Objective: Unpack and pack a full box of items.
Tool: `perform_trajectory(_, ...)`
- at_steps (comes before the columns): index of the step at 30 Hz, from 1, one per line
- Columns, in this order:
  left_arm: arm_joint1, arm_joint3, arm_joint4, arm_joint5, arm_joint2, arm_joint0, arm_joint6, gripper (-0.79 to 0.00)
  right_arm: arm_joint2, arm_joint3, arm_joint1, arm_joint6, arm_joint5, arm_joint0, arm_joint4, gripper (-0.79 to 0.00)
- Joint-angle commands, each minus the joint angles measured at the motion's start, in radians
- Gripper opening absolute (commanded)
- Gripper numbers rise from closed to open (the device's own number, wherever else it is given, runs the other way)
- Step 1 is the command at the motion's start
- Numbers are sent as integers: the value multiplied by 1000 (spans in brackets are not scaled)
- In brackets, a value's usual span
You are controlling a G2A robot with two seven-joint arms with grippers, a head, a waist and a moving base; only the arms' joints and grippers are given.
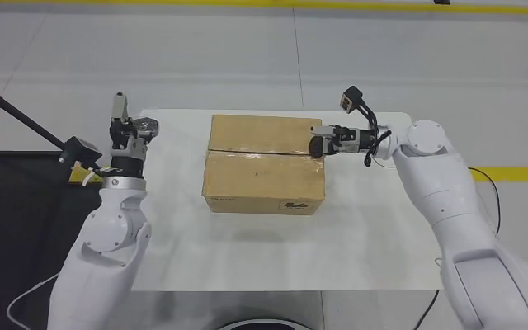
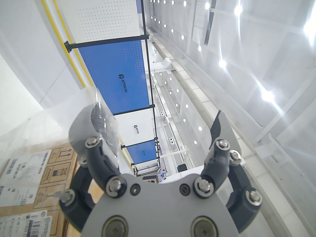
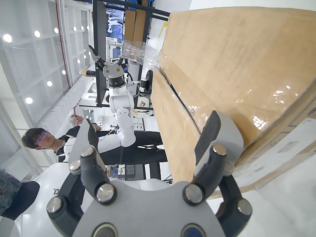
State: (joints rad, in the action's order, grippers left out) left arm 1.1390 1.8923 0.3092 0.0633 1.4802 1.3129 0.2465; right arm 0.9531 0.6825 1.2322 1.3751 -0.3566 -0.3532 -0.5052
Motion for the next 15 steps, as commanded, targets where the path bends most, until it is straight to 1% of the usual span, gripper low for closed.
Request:
perform_trajectory(1,3,2,-21,-4,-8,-11,-6,0,25,34,-13,-8,-5,-21,5,0)
perform_trajectory(5,8,14,-68,-7,-27,-27,-10,0,81,105,-42,-16,-16,-70,11,0)
perform_trajectory(15,23,84,-200,-2,-90,-56,-21,0,213,283,-106,-27,27,-204,42,0)
